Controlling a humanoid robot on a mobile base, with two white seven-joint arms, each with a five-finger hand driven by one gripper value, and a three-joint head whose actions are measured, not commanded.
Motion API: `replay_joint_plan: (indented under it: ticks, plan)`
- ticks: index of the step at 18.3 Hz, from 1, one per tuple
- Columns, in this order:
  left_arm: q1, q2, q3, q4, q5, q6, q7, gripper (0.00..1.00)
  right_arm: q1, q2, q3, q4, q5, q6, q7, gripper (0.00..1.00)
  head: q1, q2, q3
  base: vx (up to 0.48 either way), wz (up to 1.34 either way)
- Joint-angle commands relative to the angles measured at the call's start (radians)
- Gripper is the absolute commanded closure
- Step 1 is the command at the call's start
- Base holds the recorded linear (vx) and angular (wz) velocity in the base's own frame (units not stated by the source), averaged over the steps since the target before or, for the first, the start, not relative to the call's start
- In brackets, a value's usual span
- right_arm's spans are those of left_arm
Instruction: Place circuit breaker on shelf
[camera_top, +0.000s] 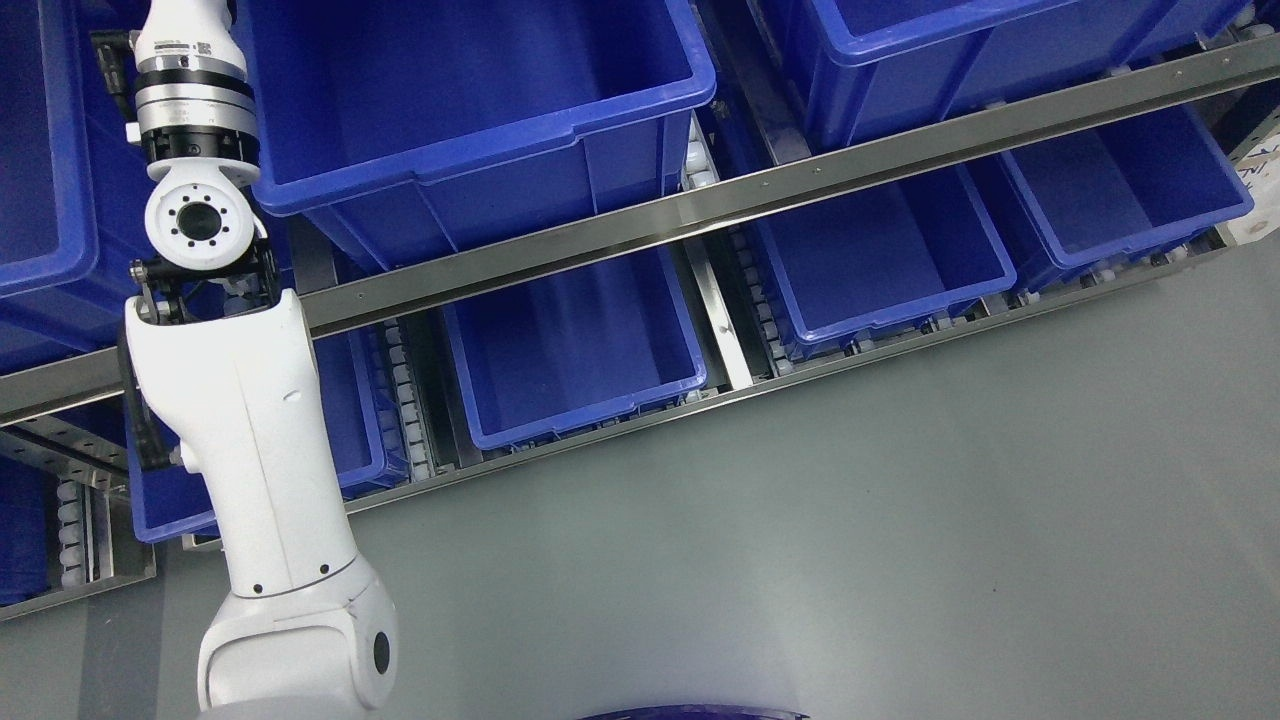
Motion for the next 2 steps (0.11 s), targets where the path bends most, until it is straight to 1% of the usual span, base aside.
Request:
replay_joint_plan:
  ticks: [1,2]
  plan:
    - [0.013,0.010,0.012,-0.070,0.000,0.005,0.001,0.00,0.015,-0.017,0.000,0.000,-0.001,-0.037,0.000,0.00,0.0000,0.000,0.000,0.000,0.00]
    - [0.014,0.010,0.012,-0.072,0.000,0.005,0.001,0.00,0.015,-0.017,0.000,0.000,0.001,-0.037,0.000,0.00,0.0000,0.000,0.000,-0.007,0.07]
